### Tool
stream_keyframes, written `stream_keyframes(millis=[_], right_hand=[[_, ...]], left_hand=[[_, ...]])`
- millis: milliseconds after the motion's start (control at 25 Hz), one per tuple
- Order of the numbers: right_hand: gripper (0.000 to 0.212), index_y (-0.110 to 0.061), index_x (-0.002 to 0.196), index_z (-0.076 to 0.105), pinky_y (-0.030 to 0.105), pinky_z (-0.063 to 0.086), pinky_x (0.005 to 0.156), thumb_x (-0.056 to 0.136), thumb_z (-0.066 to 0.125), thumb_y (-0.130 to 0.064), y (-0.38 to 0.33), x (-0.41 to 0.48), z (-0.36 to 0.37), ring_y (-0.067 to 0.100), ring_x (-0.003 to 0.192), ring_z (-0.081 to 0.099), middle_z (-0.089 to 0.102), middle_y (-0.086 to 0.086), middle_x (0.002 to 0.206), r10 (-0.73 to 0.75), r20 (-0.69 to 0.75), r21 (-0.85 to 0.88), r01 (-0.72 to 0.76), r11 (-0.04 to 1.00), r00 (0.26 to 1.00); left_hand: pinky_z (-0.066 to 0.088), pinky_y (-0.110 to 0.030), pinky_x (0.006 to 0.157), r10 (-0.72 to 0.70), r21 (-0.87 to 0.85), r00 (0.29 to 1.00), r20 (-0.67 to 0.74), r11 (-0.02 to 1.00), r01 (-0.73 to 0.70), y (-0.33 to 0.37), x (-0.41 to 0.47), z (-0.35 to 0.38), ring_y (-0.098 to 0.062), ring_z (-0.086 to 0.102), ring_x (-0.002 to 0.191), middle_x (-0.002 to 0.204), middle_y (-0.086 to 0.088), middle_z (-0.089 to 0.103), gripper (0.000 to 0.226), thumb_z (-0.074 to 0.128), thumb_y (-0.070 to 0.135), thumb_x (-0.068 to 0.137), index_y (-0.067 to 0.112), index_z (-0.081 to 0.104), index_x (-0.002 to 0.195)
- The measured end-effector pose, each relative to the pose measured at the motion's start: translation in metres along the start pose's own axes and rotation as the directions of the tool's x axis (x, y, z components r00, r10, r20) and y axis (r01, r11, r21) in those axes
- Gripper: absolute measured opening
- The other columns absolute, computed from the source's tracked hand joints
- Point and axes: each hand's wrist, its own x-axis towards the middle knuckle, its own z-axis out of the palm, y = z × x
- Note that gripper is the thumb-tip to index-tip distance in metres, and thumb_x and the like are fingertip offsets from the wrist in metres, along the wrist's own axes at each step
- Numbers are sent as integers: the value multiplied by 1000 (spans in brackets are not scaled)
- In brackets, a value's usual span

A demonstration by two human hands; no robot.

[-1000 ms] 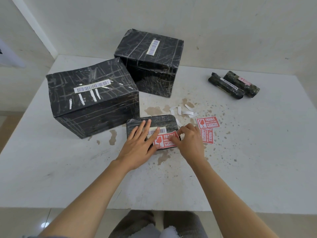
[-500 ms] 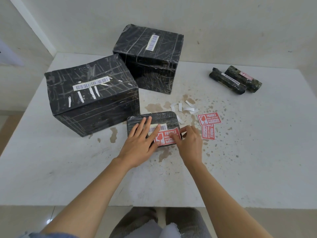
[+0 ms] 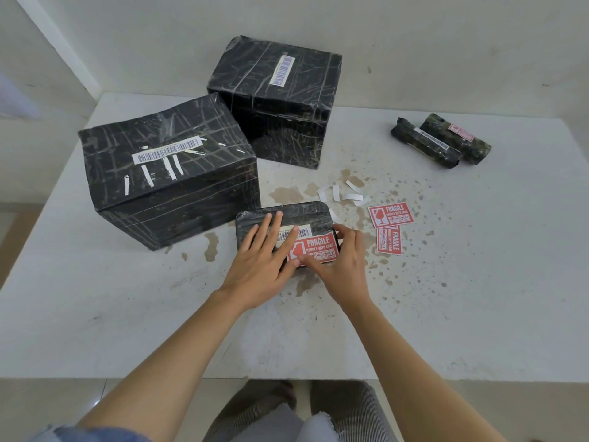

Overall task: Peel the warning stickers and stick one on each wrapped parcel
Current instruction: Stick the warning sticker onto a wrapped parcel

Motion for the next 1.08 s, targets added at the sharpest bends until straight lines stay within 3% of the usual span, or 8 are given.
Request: stream_keyframes(millis=[280, 480, 680, 840, 920, 1080], right_hand=[[62, -16, 129, 44, 16, 50, 76, 77, 77, -24, 8, 2, -10, 9, 93, 53, 43, -4, 117, 22, 60, 167, -32, 985, 998], [42, -24, 127, 49, 17, 50, 73, 88, 65, -21, 13, 3, -17, 4, 88, 56, 52, -5, 111, 45, 84, 240, -63, 969, 995], [22, -24, 113, 54, 14, 48, 65, 93, 57, -15, 10, 10, -16, 8, 79, 56, 57, -8, 91, 144, 61, 331, -156, 931, 988], [10, -23, 102, 53, 19, 49, 61, 93, 57, -20, 2, 21, -12, 12, 74, 58, 59, -4, 81, 240, 34, 308, -238, 921, 970], [16, -21, 101, 50, 21, 50, 60, 90, 61, -27, -1, 26, -8, 15, 75, 60, 59, -4, 81, 267, 32, 264, -266, 927, 963], [51, -19, 108, 45, 32, 55, 72, 74, 78, -37, -6, 29, -2, 17, 87, 62, 59, 0, 98, 268, 58, 180, -275, 944, 962]], left_hand=[[-5, -39, 116, 15, -6, 1000, 19, 1000, -15, -3, 0, 0, -25, -13, 145, 157, -8, -14, 83, -23, 67, 79, 26, -6, 149], [-3, -40, 116, 16, -1, 1000, 27, 1000, -16, -4, 1, 0, -26, -9, 146, 158, -10, -7, 81, -16, 67, 83, 24, 1, 150], [-6, -38, 119, -3, -31, 998, 63, 999, 5, -4, 1, -3, -21, -18, 144, 153, -3, -23, 88, -25, 71, 74, 24, -13, 148], [-12, -30, 114, -10, -60, 997, 72, 998, 14, -6, 2, -4, -16, -20, 143, 155, -2, -21, 93, -18, 73, 75, 18, -13, 148], [-13, -28, 113, -11, -74, 997, 82, 997, 17, -8, 2, -7, -14, -21, 142, 155, 0, -22, 95, -12, 75, 74, 16, -14, 148], [-13, -27, 113, 4, -42, 995, 96, 999, 0, -11, 2, -8, -14, -24, 141, 153, 0, -26, 98, -12, 77, 70, 16, -20, 146]])
